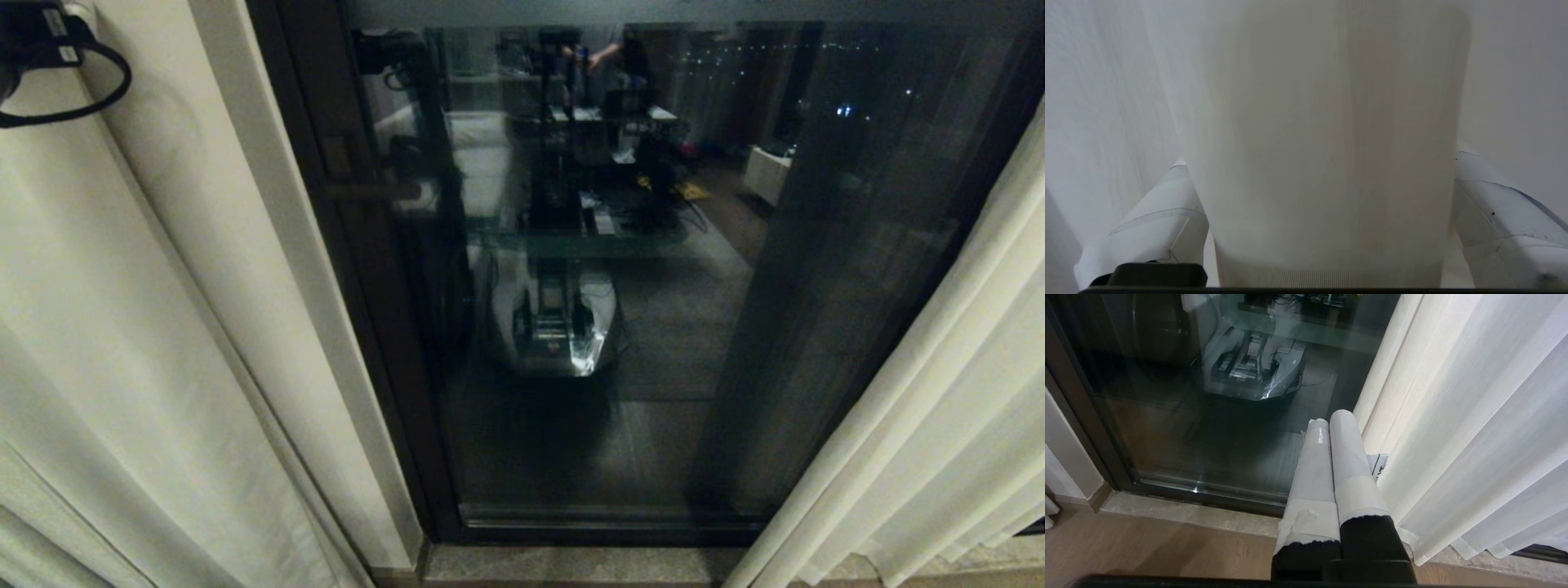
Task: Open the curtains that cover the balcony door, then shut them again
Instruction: Close the inner curtains on both sides
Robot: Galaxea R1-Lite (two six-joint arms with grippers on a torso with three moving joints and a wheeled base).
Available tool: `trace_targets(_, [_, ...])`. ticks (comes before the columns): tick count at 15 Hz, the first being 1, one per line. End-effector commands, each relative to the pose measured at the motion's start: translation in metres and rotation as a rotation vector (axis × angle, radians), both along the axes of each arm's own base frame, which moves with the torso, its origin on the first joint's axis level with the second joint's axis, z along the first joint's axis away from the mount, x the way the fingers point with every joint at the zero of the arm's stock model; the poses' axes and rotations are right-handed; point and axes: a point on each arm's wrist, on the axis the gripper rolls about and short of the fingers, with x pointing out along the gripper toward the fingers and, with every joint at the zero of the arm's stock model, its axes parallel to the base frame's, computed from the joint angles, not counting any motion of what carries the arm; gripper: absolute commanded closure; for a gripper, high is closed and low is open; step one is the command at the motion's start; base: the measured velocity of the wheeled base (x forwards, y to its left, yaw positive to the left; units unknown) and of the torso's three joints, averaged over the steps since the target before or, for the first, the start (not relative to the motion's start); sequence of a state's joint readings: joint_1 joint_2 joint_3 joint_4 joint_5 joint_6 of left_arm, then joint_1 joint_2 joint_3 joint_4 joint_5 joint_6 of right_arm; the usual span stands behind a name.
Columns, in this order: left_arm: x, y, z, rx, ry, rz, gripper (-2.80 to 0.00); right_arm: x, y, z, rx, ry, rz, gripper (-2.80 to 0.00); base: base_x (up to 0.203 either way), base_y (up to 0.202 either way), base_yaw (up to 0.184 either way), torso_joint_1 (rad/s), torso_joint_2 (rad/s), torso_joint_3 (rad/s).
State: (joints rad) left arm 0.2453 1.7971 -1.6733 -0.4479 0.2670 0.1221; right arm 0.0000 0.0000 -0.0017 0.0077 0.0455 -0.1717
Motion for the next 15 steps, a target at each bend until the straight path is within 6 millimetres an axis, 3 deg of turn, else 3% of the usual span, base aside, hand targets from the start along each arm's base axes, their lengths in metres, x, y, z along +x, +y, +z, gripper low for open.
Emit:
trace_targets(1, [0.005, 0.001, -0.003, 0.000, 0.005, 0.002, -2.80, 0.000, 0.000, 0.000, -0.002, 0.002, 0.000, 0.00, 0.000, 0.000, 0.000, 0.000, 0.00, 0.000])
trace_targets(2, [0.005, 0.001, -0.003, 0.000, 0.006, 0.001, -2.80, 0.000, 0.000, 0.000, -0.002, 0.002, 0.000, 0.00, 0.000, 0.000, 0.000, 0.000, 0.00, 0.000])
trace_targets(3, [0.006, 0.001, -0.004, -0.001, 0.007, 0.000, -0.04, 0.000, 0.000, 0.000, -0.002, 0.002, 0.000, 0.00, 0.000, 0.000, 0.000, 0.000, 0.00, 0.000])
trace_targets(15, [-0.008, -0.004, 0.008, 0.006, -0.025, -0.007, 0.00, 0.000, 0.000, 0.000, -0.002, 0.002, 0.000, 0.00, 0.000, 0.000, 0.000, 0.000, 0.00, 0.000])
